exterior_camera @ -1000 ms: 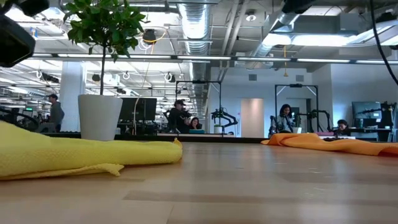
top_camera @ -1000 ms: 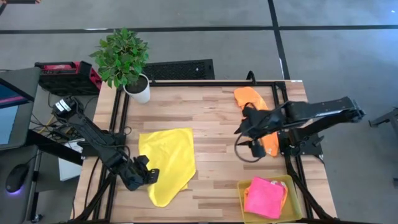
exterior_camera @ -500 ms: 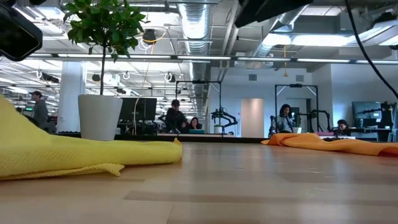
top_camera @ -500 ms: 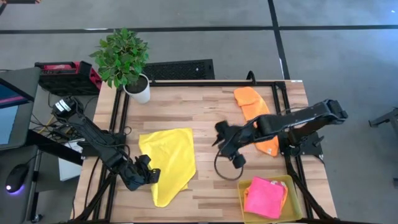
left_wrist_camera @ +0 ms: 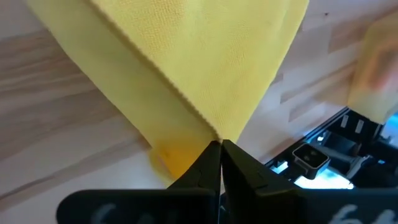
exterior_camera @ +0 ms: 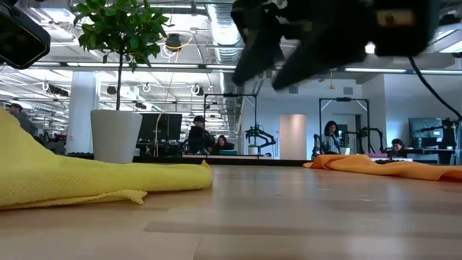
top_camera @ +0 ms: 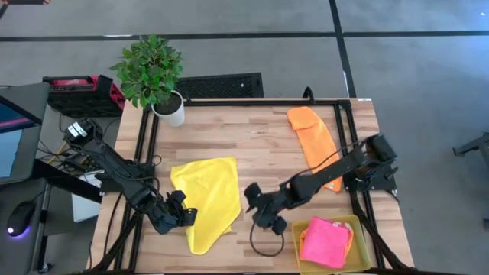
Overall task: Fold microfiber towels
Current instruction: Fold the yellow microfiber cloth
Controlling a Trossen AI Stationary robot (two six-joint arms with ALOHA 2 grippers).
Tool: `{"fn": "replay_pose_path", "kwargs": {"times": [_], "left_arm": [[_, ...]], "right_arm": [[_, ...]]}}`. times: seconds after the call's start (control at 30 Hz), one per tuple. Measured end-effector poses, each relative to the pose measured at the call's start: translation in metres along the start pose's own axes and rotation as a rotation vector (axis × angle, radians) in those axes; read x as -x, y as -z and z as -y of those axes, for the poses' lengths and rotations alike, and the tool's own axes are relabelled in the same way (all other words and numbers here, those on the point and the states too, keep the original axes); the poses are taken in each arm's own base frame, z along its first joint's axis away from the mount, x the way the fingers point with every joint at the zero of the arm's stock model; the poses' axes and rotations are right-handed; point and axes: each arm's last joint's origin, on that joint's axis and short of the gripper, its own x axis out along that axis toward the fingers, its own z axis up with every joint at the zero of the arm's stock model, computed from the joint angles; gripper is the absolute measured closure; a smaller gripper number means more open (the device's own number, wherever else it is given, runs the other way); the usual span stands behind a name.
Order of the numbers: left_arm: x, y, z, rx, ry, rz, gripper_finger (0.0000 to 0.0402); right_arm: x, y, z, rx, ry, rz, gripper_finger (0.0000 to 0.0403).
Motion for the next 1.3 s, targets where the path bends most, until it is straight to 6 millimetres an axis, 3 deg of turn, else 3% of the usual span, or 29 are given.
{"fn": "replay_pose_path", "kwargs": {"times": [0.17,0.5,0.67,0.83,1.3], "left_arm": [[0.0,0.0,0.0,0.038,0.001,-0.002,0.0401],[0.0,0.0,0.001,0.086,0.004,-0.004,0.0401],[0.0,0.0,0.0,0.097,0.002,-0.002,0.0401],[0.0,0.0,0.0,0.102,0.002,-0.002,0.0401],[0.0,0.0,0.0,0.103,0.002,-0.002,0.0401]], "right_arm": [[-0.027,-0.001,-0.01,0.073,0.008,0.044,0.0159],[-0.076,0.002,-0.008,0.197,0.104,0.16,0.0159],[-0.084,-0.006,-0.004,0.204,0.134,0.207,0.0159],[-0.102,0.001,-0.008,0.207,0.104,0.171,0.0159],[-0.109,0.003,-0.01,0.271,0.091,0.176,0.0166]]}}
